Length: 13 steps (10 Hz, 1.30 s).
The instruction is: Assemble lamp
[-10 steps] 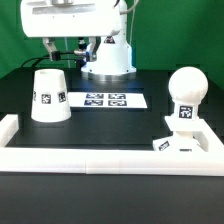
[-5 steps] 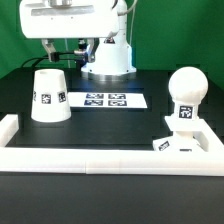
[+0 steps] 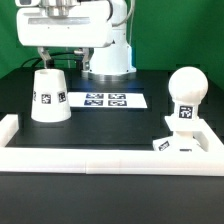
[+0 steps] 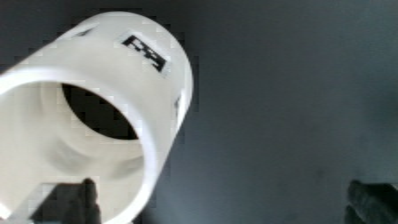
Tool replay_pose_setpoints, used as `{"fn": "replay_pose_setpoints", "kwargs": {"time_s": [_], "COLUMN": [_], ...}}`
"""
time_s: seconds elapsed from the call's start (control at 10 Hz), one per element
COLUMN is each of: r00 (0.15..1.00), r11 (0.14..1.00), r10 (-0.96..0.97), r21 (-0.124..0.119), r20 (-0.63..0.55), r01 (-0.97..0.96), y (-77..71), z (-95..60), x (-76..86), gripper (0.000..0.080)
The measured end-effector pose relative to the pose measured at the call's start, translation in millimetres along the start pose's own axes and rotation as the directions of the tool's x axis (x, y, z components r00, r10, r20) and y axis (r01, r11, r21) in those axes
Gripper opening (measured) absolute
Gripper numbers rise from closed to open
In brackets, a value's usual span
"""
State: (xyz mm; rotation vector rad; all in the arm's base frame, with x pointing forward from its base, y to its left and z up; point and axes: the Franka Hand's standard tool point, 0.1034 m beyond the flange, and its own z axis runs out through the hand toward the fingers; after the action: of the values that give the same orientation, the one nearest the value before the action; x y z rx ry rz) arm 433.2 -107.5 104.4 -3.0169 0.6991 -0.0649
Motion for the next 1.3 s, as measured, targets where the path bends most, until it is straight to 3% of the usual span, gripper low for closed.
{"fn": "replay_pose_setpoints", "kwargs": {"time_s": [0.5, 0.6, 0.7, 0.9, 1.0, 1.1, 1.2, 1.3], "r00": [1.000, 1.000, 1.000, 1.000, 1.000, 1.000, 1.000, 1.000], "r11": [0.999, 0.999, 0.999, 0.999, 0.999, 0.999, 0.999, 0.999], "r10": [-0.016, -0.021, -0.024, -0.025, -0.025, -0.025, -0.026, -0.026], "r21": [-0.034, -0.039, -0.039, -0.039, -0.039, -0.039, -0.038, -0.038], "r20": [0.005, 0.010, 0.011, 0.011, 0.011, 0.011, 0.008, 0.008], "r01": [0.016, 0.022, 0.025, 0.025, 0.025, 0.025, 0.027, 0.027], "y": [8.6, 7.1, 5.6, 5.8, 5.8, 5.6, 5.0, 4.9], "z": [22.8, 26.3, 26.5, 26.7, 26.8, 26.6, 25.9, 26.0], "x": [-4.2, -6.0, -6.4, -6.6, -6.6, -6.4, -5.5, -5.5], "gripper": [0.0698, 0.0575, 0.0575, 0.0299, 0.0299, 0.0118, 0.0042, 0.0042]}}
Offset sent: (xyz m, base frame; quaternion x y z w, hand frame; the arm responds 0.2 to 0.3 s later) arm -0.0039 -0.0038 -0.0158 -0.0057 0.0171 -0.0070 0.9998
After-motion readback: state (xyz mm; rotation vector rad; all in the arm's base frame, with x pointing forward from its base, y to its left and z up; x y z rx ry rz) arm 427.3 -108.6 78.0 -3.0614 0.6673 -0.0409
